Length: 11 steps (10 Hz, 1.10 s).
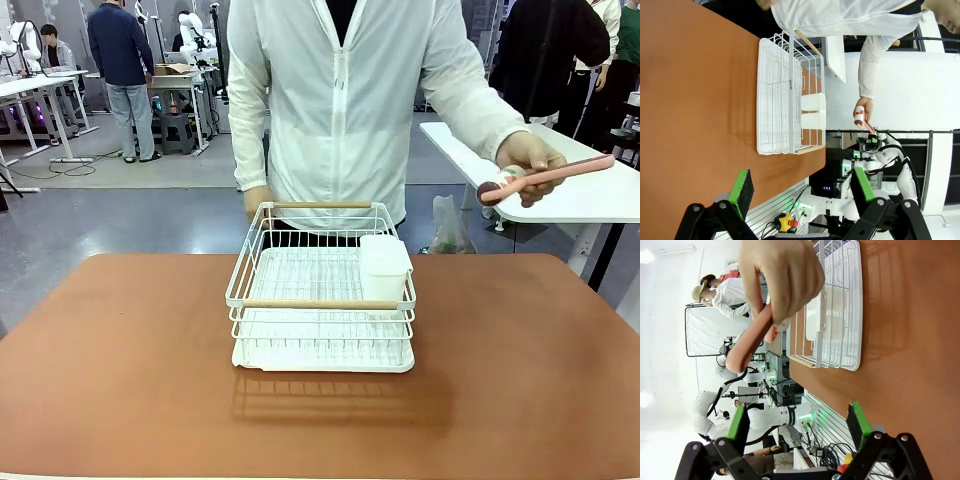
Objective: Clean the table.
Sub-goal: Pick up the Lint Roller when the human hands it over.
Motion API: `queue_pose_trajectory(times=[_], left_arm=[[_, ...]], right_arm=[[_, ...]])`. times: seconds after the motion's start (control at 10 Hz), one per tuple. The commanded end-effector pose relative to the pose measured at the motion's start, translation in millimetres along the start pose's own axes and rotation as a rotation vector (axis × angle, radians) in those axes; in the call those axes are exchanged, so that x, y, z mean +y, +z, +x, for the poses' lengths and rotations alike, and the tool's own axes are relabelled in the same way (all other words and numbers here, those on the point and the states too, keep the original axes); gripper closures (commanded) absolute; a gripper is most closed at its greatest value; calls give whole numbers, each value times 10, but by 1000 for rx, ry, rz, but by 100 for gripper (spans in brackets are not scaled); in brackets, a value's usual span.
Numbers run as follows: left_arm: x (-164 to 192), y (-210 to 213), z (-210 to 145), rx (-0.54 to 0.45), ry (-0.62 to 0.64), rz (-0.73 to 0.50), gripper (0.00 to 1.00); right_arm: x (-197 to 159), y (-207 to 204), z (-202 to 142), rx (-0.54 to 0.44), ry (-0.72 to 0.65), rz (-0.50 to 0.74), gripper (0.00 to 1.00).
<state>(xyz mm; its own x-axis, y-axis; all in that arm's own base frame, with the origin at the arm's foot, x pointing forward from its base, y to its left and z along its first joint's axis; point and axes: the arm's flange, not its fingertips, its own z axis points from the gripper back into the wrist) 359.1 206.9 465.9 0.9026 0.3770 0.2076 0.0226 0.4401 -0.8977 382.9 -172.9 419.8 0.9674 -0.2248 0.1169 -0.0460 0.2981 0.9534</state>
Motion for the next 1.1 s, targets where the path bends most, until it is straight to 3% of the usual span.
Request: queue_pose_trajectory(times=[0.0,0.3,0.4,0.5,0.6,0.8,1.0], left_arm=[[9,30,-22,8,-10,-9,0],[9,30,-22,8,-10,-9,0],[9,30,-22,8,-10,-9,0],[9,30,-22,8,-10,-9,0],[9,30,-22,8,-10,-9,0],[9,30,-22,8,-10,-9,0],[9,30,-22,8,-10,-9,0]], right_arm=[[3,0,-11,4,4,10,0],[0,0,0,0,0,0,0],[194,22,-58,-81,-36,-65,0],[403,111,-141,-134,-124,-131,0],[565,144,-206,-135,-246,-107,0],[923,-87,-329,-251,-475,-202,0],[1067,-462,-382,-375,-534,-273,0]])
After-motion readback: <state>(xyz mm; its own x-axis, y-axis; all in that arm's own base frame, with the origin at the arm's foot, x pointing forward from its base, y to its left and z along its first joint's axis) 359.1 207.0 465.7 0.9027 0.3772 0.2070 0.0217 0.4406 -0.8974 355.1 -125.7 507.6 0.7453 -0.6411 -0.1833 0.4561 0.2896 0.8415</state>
